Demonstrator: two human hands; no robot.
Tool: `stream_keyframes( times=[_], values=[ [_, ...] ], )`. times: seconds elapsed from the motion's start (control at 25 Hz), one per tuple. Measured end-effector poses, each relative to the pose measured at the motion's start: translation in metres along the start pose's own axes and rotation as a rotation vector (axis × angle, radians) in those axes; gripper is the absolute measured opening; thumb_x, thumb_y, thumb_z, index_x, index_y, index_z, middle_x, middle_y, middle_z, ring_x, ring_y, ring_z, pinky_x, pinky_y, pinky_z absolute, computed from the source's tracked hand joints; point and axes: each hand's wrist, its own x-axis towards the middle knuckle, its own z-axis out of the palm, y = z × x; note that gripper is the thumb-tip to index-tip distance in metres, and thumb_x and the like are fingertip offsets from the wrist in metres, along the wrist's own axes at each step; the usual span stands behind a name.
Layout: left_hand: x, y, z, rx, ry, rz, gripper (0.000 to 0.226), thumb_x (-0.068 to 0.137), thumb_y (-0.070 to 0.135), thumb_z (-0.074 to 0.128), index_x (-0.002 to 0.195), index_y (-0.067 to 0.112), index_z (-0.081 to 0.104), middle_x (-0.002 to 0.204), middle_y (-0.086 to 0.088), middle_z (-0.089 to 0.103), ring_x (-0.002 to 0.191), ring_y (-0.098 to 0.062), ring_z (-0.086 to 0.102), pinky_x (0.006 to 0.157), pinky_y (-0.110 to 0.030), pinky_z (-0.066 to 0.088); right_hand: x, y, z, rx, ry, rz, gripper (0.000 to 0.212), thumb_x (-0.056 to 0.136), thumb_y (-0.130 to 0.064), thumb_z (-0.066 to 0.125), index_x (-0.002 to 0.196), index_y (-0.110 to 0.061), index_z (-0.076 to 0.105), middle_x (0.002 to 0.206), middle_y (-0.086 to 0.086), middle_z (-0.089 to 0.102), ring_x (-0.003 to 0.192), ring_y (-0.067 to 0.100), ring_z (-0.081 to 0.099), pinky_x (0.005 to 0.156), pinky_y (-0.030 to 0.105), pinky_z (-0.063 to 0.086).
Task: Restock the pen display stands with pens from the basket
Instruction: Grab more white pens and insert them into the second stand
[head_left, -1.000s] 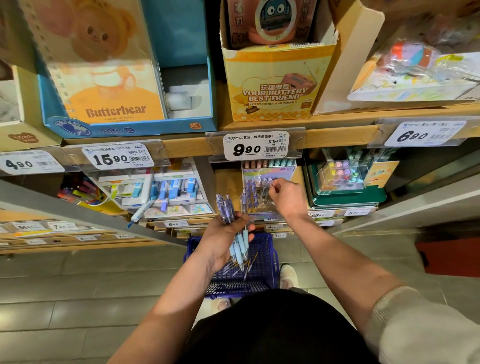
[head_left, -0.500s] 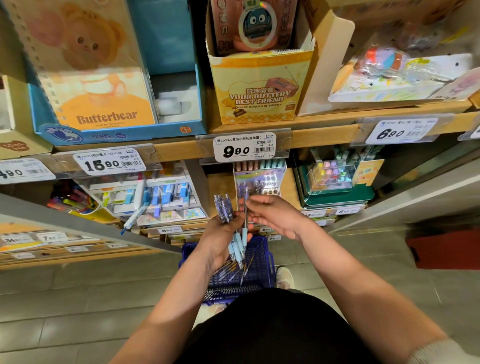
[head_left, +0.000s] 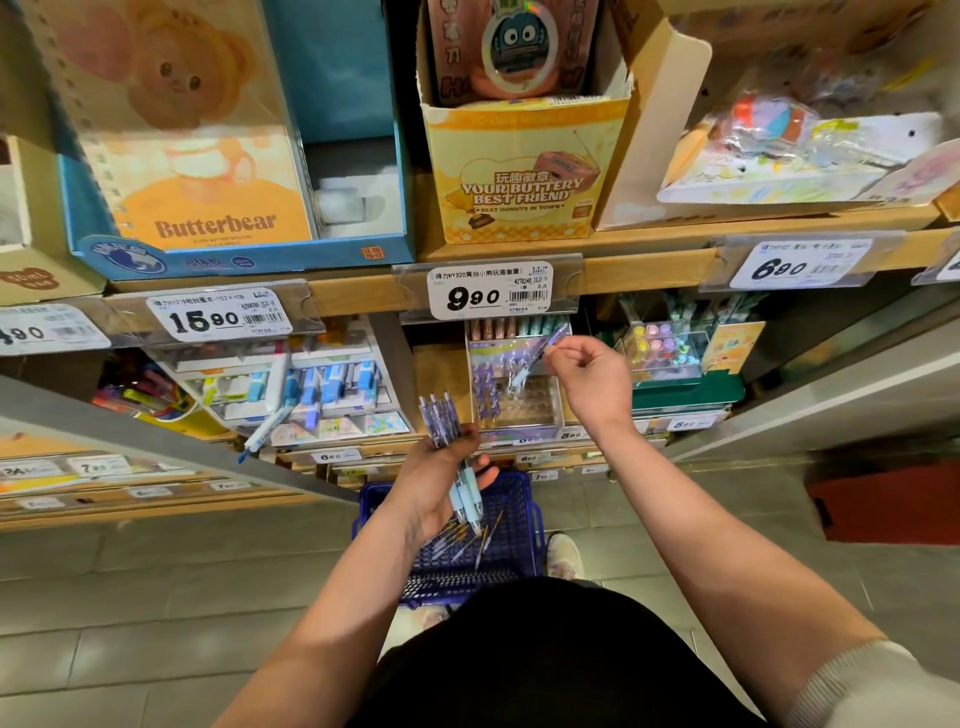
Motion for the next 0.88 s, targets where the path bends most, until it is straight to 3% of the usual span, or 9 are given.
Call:
stream_keyframes(
  times=[0.08,0.2,0.32,0.48,0.64,0.8,0.88],
  values=[
    [-0.001,0.0,0.0,0.009,-0.002,0.035,0.022,0.094,0.003,0.067,0.116,-0.001,0.062,0.093,-0.012,0.069,0.077,-0.024,0.069,0.069,-0.038,0.062,0.001,0.006,0.01,-0.14,0.009,-0.079,0.009,0.09,-0.019,0.075,0.098,-0.015,0.075,0.076,-0.019,0.067,0.068,-0.013,0.061,0.072,0.003,0.047],
    [-0.001,0.002,-0.001,0.001,0.009,0.078,0.03,0.092,0.006,0.07,0.118,-0.005,0.06,0.091,-0.009,0.077,0.088,-0.026,0.073,0.074,-0.038,0.063,0.002,0.013,0.024,-0.277,-0.01,-0.158,0.012,0.09,-0.021,0.076,0.101,-0.016,0.076,0.08,-0.021,0.068,0.072,-0.014,0.062,0.071,-0.003,0.043],
    [-0.004,0.003,-0.003,-0.028,-0.012,0.074,0.033,0.096,0.009,0.066,0.125,-0.006,0.058,0.092,-0.013,0.077,0.084,-0.023,0.074,0.07,-0.033,0.063,0.003,0.019,0.029,-0.37,-0.043,-0.205,0.016,0.091,-0.023,0.075,0.105,-0.014,0.076,0.088,-0.008,0.075,0.075,-0.002,0.067,0.072,0.0,0.045],
    [-0.004,0.006,-0.003,-0.016,-0.024,0.103,0.022,0.099,0.006,0.059,0.121,0.001,0.057,0.105,-0.018,0.076,0.084,-0.023,0.075,0.065,-0.029,0.06,0.002,0.024,0.029,-0.382,-0.044,-0.208,0.019,0.091,-0.026,0.074,0.107,-0.015,0.076,0.092,-0.007,0.077,0.079,-0.001,0.069,0.077,0.008,0.052],
    [-0.003,0.009,-0.003,-0.026,-0.037,0.084,0.014,0.103,0.005,0.052,0.116,0.001,0.056,0.11,-0.019,0.076,0.092,-0.026,0.076,0.066,-0.029,0.061,-0.003,0.027,0.028,-0.372,-0.03,-0.254,0.02,0.092,-0.026,0.074,0.107,-0.013,0.075,0.092,-0.006,0.077,0.081,0.0,0.069,0.074,-0.001,0.046],
    [0.001,0.01,-0.005,-0.038,-0.047,0.069,0.022,0.103,0.007,0.054,0.122,-0.003,0.056,0.112,-0.02,0.075,0.1,-0.03,0.075,0.07,-0.032,0.062,-0.007,0.033,0.029,-0.373,-0.021,-0.252,0.018,0.092,-0.024,0.074,0.105,-0.012,0.076,0.092,-0.004,0.077,0.082,0.001,0.068,0.075,-0.003,0.043],
    [0.001,0.009,-0.005,-0.034,-0.036,0.07,0.029,0.101,0.008,0.058,0.126,-0.005,0.055,0.113,-0.019,0.075,0.101,-0.03,0.075,0.072,-0.034,0.062,-0.007,0.035,0.031,-0.392,-0.046,-0.235,0.018,0.092,-0.025,0.074,0.106,-0.013,0.076,0.094,-0.003,0.077,0.084,0.003,0.07,0.079,0.004,0.049]
  ],
)
